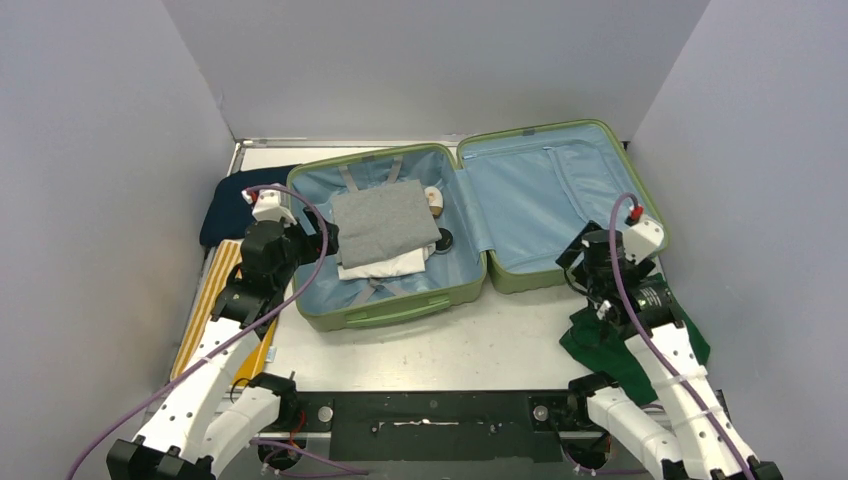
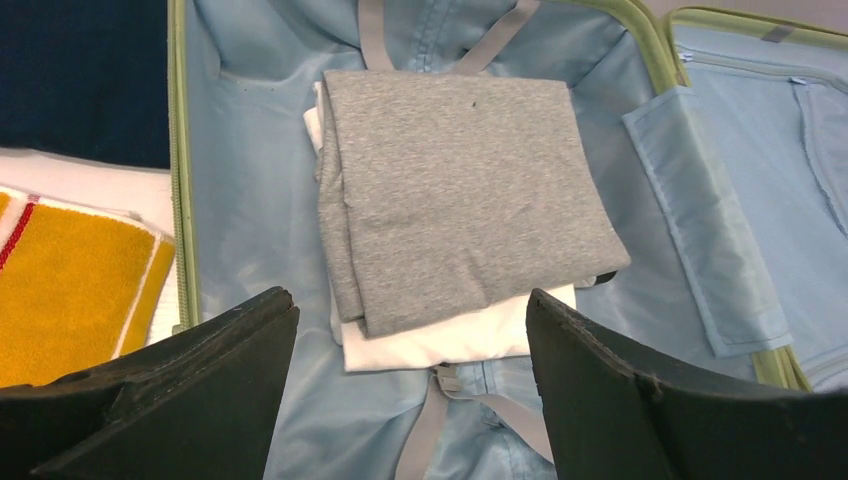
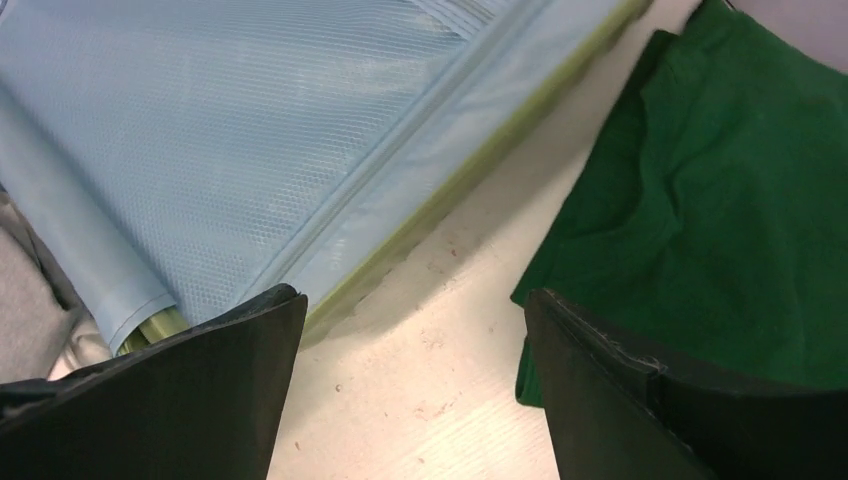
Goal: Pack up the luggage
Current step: Move the clothes to the corner of the board.
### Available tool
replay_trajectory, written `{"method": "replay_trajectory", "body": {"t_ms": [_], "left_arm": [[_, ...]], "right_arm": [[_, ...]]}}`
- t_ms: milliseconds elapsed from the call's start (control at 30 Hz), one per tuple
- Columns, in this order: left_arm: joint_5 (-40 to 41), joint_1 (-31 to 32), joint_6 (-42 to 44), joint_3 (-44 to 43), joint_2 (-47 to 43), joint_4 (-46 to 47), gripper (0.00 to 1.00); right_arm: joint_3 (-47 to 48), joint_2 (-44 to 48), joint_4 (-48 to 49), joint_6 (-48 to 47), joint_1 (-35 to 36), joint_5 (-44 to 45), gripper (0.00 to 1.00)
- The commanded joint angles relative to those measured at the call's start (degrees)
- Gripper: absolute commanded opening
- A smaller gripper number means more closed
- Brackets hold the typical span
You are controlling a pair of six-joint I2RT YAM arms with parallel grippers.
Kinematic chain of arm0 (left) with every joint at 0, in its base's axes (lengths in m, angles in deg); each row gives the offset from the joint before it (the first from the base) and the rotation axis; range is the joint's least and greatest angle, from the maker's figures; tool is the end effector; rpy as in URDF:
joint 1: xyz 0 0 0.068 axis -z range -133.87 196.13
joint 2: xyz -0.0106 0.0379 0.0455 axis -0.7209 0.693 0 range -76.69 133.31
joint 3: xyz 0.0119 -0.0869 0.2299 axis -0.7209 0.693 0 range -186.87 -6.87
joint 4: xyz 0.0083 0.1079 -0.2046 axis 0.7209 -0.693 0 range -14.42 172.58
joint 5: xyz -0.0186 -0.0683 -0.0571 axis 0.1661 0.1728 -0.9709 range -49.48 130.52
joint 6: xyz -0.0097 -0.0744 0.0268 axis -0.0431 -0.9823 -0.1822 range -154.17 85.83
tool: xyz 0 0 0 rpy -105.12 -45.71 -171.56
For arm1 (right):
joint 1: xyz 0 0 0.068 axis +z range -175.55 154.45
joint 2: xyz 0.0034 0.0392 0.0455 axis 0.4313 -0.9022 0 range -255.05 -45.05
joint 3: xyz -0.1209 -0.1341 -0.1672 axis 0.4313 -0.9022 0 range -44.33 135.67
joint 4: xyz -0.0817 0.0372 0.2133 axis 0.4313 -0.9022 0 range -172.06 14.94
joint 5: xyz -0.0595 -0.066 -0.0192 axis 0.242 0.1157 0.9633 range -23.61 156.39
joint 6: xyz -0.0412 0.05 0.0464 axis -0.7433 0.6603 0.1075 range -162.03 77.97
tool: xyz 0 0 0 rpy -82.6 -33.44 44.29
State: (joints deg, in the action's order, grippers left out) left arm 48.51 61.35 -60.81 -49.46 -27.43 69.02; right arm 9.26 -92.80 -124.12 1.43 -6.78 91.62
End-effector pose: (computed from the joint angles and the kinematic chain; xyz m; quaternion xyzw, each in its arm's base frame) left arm 0.2121 -0.0478 0.2784 -0.1211 0.8102 -0.1505 0.5534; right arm 0.1664 0.0256 0.2765 0.2762 0.8564 0.0286 0.4352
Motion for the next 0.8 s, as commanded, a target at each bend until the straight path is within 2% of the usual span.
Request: {"method": "replay_trajectory", "body": {"t_ms": [0, 200, 367, 500, 767], "left_arm": [[3.07, 2.18, -0.69, -1.22, -1.61, -0.03, 0.81], [1.34, 2.82, -1.58, -1.23, -2.3, -0.94, 0.81], [0.17, 3.3, -1.8, -1.34, -2.66, -0.94, 0.8], [-0.8, 3.49, -2.02, -1.4, -2.41, -0.94, 0.8], [-0.44, 4.73, -1.83, -1.35, -2.5, -1.11, 0.8]], "right_arm": [[-3.21, 2.19, -7.01, 8.18, -2.59, 1.22, 0.82], [-8.96, 3.8, -10.29, 16.94, -2.85, 3.06, 0.88], [-13.77, 2.91, -8.84, 22.87, -2.82, 3.07, 0.91], [-18.35, -0.73, -5.92, 26.79, -2.86, 4.03, 0.93], [-21.36, -10.64, -3.52, 32.65, -4.55, 8.68, 0.95]]}}
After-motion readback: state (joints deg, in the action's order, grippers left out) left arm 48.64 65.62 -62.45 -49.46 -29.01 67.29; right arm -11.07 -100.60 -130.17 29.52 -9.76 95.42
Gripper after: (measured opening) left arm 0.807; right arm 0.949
